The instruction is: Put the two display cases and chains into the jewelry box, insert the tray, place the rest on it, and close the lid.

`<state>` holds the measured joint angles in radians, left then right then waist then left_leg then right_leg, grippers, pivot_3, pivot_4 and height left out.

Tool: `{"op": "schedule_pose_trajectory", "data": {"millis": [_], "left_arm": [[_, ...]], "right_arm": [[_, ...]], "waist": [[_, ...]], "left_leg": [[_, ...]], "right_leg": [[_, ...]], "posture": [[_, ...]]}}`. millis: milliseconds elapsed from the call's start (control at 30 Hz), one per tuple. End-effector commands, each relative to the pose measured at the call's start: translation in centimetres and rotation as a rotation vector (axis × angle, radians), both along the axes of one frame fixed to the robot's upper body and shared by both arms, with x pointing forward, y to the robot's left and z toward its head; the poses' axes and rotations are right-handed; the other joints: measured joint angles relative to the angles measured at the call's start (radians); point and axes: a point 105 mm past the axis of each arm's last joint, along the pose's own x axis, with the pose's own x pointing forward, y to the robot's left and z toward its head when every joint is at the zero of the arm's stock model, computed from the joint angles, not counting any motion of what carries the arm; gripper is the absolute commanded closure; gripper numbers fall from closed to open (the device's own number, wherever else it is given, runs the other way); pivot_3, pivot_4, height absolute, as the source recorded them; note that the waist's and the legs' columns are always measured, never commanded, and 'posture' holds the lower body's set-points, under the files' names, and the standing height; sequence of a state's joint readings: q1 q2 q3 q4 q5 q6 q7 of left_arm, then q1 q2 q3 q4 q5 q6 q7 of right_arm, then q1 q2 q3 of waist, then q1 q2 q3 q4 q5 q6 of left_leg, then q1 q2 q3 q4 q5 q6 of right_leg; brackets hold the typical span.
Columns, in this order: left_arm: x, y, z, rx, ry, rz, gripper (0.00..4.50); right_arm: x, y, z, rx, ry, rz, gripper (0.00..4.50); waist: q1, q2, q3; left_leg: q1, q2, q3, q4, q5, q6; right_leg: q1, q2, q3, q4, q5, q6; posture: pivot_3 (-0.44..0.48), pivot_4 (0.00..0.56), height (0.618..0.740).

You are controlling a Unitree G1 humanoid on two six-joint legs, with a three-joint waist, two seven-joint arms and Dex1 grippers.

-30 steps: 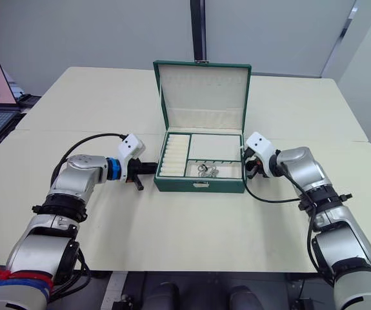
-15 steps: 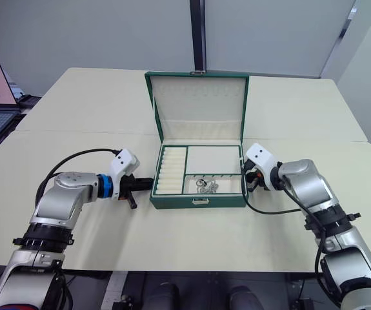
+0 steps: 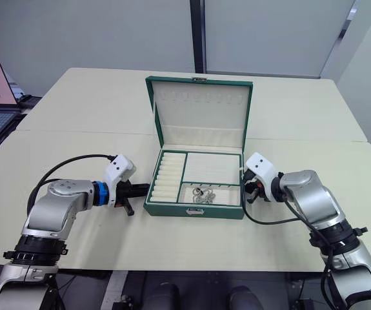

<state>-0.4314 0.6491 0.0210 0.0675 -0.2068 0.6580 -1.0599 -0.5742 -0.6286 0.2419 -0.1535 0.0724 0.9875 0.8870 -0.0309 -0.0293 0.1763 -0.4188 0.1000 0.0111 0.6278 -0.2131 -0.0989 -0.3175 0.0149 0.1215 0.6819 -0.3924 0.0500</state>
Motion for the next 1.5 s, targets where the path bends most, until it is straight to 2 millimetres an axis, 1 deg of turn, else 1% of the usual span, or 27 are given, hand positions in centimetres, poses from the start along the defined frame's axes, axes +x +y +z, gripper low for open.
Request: {"op": "schedule_pose_trajectory", "data": {"millis": [33, 67, 100, 167, 200, 267, 333, 400, 500, 600, 700, 800, 867, 1000, 1033, 1100, 1200, 1267, 1367, 1500], "left_arm": [[-0.7, 0.5, 5.6, -0.082, -0.149, -0.043, 4.5], [-1.1, 1.0, 6.9, -0.093, -0.168, -0.041, 4.5], [-1.4, 1.3, 7.7, -0.099, -0.178, -0.04, 4.5], [-2.2, 2.0, 9.1, -0.1, -0.183, -0.049, 4.5], [-2.7, 2.3, 10.2, -0.122, -0.179, -0.059, 4.5], [-5.0, 3.1, 13.5, -0.217, -0.133, -0.13, 4.5], [-6.3, 3.8, 15.1, -0.252, -0.105, -0.166, 4.5], [-6.9, 4.5, 15.6, -0.236, -0.081, -0.178, 4.5], [-7.6, 5.0, 15.8, -0.223, -0.058, -0.191, 4.5], [-7.9, 5.2, 15.6, -0.225, -0.064, -0.188, 4.5], [-7.9, 5.2, 14.9, -0.231, -0.073, -0.167, 4.5], [-9.3, 5.3, 14.4, -0.247, -0.029, -0.174, 4.5], [-9.7, 5.5, 14.1, -0.238, -0.025, -0.164, 4.5], [-10.5, 6.4, 14.2, -0.227, -0.031, -0.116, 4.5], [-10.5, 6.6, 14.1, -0.223, -0.036, -0.106, 4.5], [-10.6, 6.8, 14.1, -0.23, -0.044, -0.091, 4.5], [-10.8, 6.9, 13.9, -0.231, -0.042, -0.083, 4.5], [-10.8, 7.0, 13.9, -0.226, -0.041, -0.079, 4.5], [-10.8, 7.1, 14.0, -0.222, -0.045, -0.075, 4.5], [-10.6, 7.5, 14.1, -0.208, -0.054, -0.064, 4.5]], "right_arm": [[0.7, -2.7, 3.5, -0.03, -0.118, -0.007, 4.48], [1.2, -3.9, 4.6, -0.038, -0.144, -0.036, 4.48], [1.5, -4.6, 5.2, -0.04, -0.162, -0.052, 4.48], [2.2, -5.7, 6.4, -0.036, -0.192, -0.081, 4.48], [2.6, -6.1, 7.2, -0.023, -0.211, -0.097, 4.48], [4.0, -7.0, 9.9, 0.038, -0.269, -0.141, 4.48], [5.1, -7.4, 11.4, 0.069, -0.303, -0.158, 4.48], [6.6, -7.7, 12.6, 0.095, -0.339, -0.18, 4.48], [8.4, -7.8, 13.6, 0.104, -0.378, -0.193, 4.48], [10.4, -6.6, 15.1, 0.152, -0.421, -0.19, 4.48], [11.7, -5.5, 16.0, 0.159, -0.456, -0.187, 4.48], [12.4, -3.9, 16.8, 0.187, -0.486, -0.166, 4.48], [12.5, -3.2, 17.3, 0.202, -0.499, -0.151, 4.48], [12.4, -1.1, 18.6, 0.249, -0.517, -0.077, 4.48], [12.3, -0.7, 18.9, 0.265, -0.519, -0.058, 4.48], [11.9, 0.5, 20.1, 0.332, -0.527, -0.014, 4.48], [11.3, 1.7, 21.3, 0.385, -0.531, 0.05, 4.48], [10.8, 2.0, 21.7, 0.387, -0.526, 0.091, 4.48], [9.9, 1.9, 21.9, 0.381, -0.509, 0.144, 4.48], [7.7, 1.8, 21.9, 0.383, -0.487, 0.217, 4.48]], "waist": [[0.002, 0.0, 0.0], [0.003, 0.0, 0.0], [0.002, 0.0, 0.0], [0.001, 0.0, 0.0], [0.0, 0.0, 0.0], [-0.01, 0.0, 0.001], [-0.018, 0.001, 0.003], [-0.025, 0.002, 0.003], [-0.028, 0.004, 0.004], [-0.034, 0.005, 0.005], [-0.043, 0.005, 0.005], [-0.051, 0.006, 0.005], [-0.053, 0.006, 0.005], [-0.057, 0.006, 0.005], [-0.057, 0.006, 0.005], [-0.057, 0.006, 0.005], [-0.056, 0.006, 0.006], [-0.055, 0.006, 0.006], [-0.055, 0.007, 0.006], [-0.052, 0.007, 0.006]], "left_leg": [[-0.001, 0.0, 0.0, 0.0, 0.0, 0.0], [-0.001, 0.0, 0.0, 0.0, 0.0, 0.0], [-0.002, 0.0, -0.001, 0.0, 0.0, 0.0], [-0.001, 0.0, 0.0, 0.0, 0.0, 0.0], [0.001, 0.0, 0.0, 0.0, 0.0, 0.0], [0.002, 0.0, 0.0, -0.001, 0.0, 0.0], [0.001, 0.0, 0.0, -0.001, -0.001, 0.001], [0.001, 0.0, 0.0, -0.001, -0.001, 0.002], [0.002, 0.0, 0.001, -0.001, 0.0, 0.0], [0.002, 0.0, 0.001, -0.001, 0.0, 0.0], [0.002, 0.0, 0.002, -0.001, 0.0, 0.0], [0.002, 0.001, 0.002, 0.0, 0.0, 0.0], [0.002, 0.001, 0.002, -0.001, 0.0, 0.0], [0.002, 0.001, 0.001, -0.002, 0.0, 0.0], [0.002, 0.001, 0.001, -0.002, 0.0, 0.0], [0.002, 0.001, 0.001, -0.002, 0.0, 0.0], [0.002, 0.001, 0.001, -0.002, 0.0, 0.0], [0.002, 0.001, 0.001, -0.002, 0.0, 0.0], [0.002, 0.001, 0.001, -0.002, 0.0, 0.0], [0.002, 0.001, 0.001, -0.002, 0.0, 0.0]], "right_leg": [[0.0, 0.0, 0.0, 0.0, 0.0, 0.0], [0.0, 0.0, 0.0, -0.001, 0.0, 0.0], [0.0, 0.0, -0.001, -0.001, 0.0, 0.0], [0.0, 0.0, 0.0, -0.001, 0.0, 0.0], [0.001, 0.0, 0.0, -0.001, 0.0, 0.0], [0.001, 0.0, 0.0, -0.001, 0.0, 0.0], [0.0, 0.001, 0.001, 0.0, 0.0, 0.0], [0.0, 0.001, 0.0, -0.001, 0.0, 0.0], [0.0, 0.0, 0.001, -0.001, 0.0, 0.0], [0.0, 0.0, 0.001, 0.0, 0.0, 0.0], [0.0, 0.0, 0.001, 0.0, 0.0, 0.0], [-0.001, 0.0, 0.0, -0.001, 0.0, 0.0], [0.0, 0.0, 0.0, -0.001, 0.0, 0.0], [0.0, 0.0, 0.0, 0.0, 0.0, 0.0], [0.0, 0.0, 0.0, 0.001, 0.0, 0.0], [0.0, 0.0, 0.0, 0.001, 0.0, 0.0], [0.0, 0.0, -0.001, 0.001, 0.0, 0.0], [0.0, 0.0, -0.001, 0.001, 0.0, 0.0], [0.0, -0.001, -0.001, 0.001, 0.0, 0.0], [0.0, -0.001, -0.001, 0.001, 0.0, 0.0]], "posture": [[0.0, 0.15, 0.74], [0.0, 0.15, 0.74], [0.0, 0.15, 0.74], [0.0, 0.15, 0.74], [0.0, 0.15, 0.74], [0.0, 0.15, 0.74], [0.0, 0.15, 0.74], [0.0, 0.15, 0.74], [0.0, 0.15, 0.74], [0.0, 0.15, 0.74], [0.0, 0.15, 0.74], [0.0, 0.15, 0.74], [0.0, 0.15, 0.74], [0.0, 0.15, 0.74], [0.0, 0.15, 0.74], [0.0, 0.15, 0.74], [0.0, 0.15, 0.74], [0.0, 0.15, 0.74], [0.0, 0.15, 0.74], [0.0, 0.15, 0.74]]}}
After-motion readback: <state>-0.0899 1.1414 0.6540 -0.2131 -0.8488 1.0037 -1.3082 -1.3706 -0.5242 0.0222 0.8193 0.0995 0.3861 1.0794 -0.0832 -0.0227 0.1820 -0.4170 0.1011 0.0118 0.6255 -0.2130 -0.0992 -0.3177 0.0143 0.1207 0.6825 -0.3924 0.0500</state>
